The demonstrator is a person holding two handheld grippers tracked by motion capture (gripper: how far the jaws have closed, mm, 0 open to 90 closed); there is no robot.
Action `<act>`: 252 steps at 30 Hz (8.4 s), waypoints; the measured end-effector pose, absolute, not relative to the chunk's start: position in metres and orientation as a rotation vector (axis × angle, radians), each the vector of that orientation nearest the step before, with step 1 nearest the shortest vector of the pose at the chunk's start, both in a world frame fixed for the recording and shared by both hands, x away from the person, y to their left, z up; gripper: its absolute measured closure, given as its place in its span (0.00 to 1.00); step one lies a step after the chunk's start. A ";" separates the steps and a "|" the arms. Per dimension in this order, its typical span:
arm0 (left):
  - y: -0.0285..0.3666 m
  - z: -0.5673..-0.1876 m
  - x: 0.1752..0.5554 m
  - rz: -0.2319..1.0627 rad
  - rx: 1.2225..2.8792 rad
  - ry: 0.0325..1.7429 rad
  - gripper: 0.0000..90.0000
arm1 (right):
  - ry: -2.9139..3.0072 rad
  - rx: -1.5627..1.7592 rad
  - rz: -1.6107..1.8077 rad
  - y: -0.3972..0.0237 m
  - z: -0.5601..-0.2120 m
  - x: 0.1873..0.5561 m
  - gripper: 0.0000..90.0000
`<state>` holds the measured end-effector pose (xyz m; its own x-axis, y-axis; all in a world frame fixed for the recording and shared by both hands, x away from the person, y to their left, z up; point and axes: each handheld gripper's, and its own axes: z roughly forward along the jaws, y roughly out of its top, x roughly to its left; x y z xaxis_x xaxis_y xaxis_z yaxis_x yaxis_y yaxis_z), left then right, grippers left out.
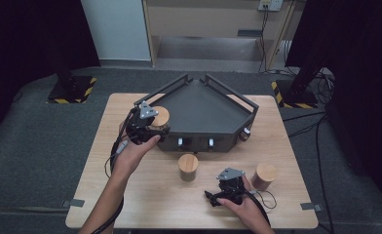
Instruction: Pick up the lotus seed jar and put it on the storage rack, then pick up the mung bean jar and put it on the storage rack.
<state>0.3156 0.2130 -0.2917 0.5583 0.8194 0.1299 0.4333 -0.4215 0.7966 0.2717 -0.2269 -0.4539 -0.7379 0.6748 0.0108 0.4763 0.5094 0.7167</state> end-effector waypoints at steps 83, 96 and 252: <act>0.180 -0.309 0.398 0.669 2.109 1.046 0.27 | 2.483 0.968 1.057 -0.227 -0.454 0.272 0.01; 0.181 -0.317 0.405 0.628 2.107 1.051 0.27 | 2.484 0.969 1.056 -0.227 -0.454 0.272 0.01; 0.299 -0.453 0.216 0.547 2.028 1.336 0.00 | 2.444 0.895 1.137 -0.226 -0.419 0.260 0.03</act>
